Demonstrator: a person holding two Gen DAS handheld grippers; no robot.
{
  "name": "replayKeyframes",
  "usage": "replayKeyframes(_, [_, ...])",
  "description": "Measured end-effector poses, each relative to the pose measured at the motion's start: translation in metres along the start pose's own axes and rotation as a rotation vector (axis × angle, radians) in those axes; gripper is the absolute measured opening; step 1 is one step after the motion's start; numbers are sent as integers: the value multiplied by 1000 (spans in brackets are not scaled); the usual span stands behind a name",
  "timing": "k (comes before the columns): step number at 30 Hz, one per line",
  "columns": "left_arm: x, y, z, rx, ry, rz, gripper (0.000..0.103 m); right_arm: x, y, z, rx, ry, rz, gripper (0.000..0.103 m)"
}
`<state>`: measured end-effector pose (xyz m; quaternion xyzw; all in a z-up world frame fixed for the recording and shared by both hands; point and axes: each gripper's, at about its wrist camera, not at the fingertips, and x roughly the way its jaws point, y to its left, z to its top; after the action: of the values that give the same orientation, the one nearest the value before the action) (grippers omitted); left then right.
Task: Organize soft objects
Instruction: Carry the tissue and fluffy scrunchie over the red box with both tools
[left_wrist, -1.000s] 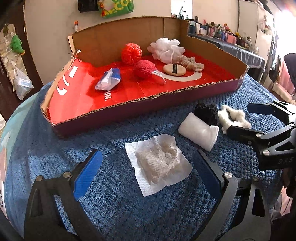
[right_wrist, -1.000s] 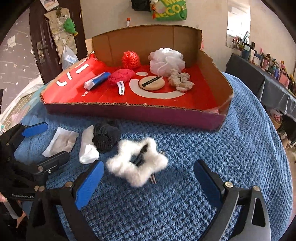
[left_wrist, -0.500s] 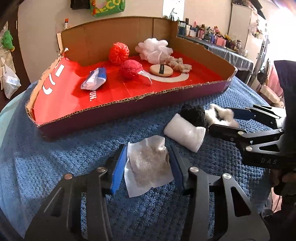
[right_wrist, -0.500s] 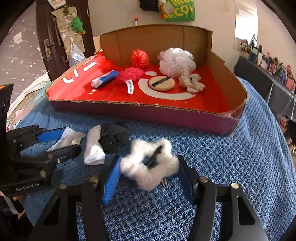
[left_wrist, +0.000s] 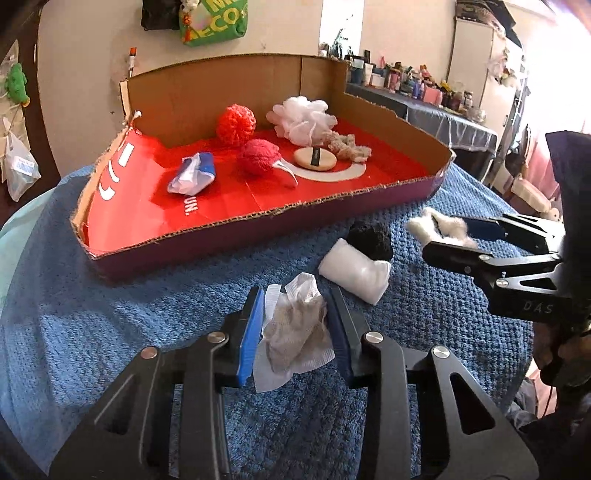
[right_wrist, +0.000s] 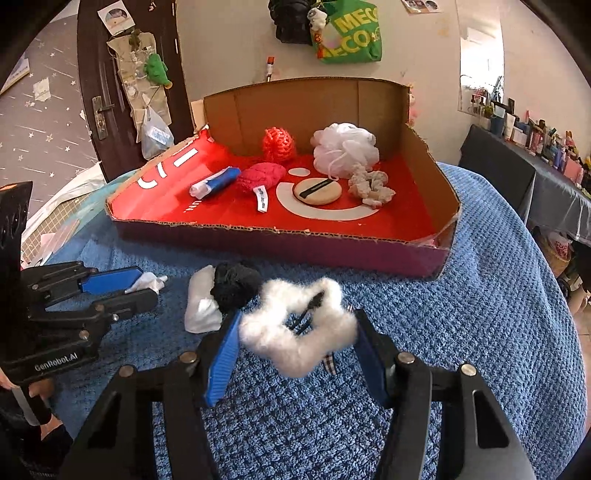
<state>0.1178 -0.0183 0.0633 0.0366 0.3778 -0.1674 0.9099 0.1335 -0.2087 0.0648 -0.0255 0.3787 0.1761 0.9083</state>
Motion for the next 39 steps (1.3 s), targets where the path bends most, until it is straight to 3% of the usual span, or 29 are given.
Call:
replayKeyframes(20, [-14,-2,8,26,-36,1,33,-8,-2,2,9,-19,1,62])
replayKeyframes(25, [-20,8,34,59,-83,17,33,-20,-8,27,-11,-70,-25,62])
replayKeyframes(29, [-9,23,60,48,-69,13,33,-16,-16,58,-34,-92,-54,62])
replayKeyframes(33, [13,33,79,71,-32,52,33,11,-23,85,-46,-24,-67,62])
replayKeyframes(39, [45,51,86,40,74,49,33,45,-27,101,-75,84,-109,62])
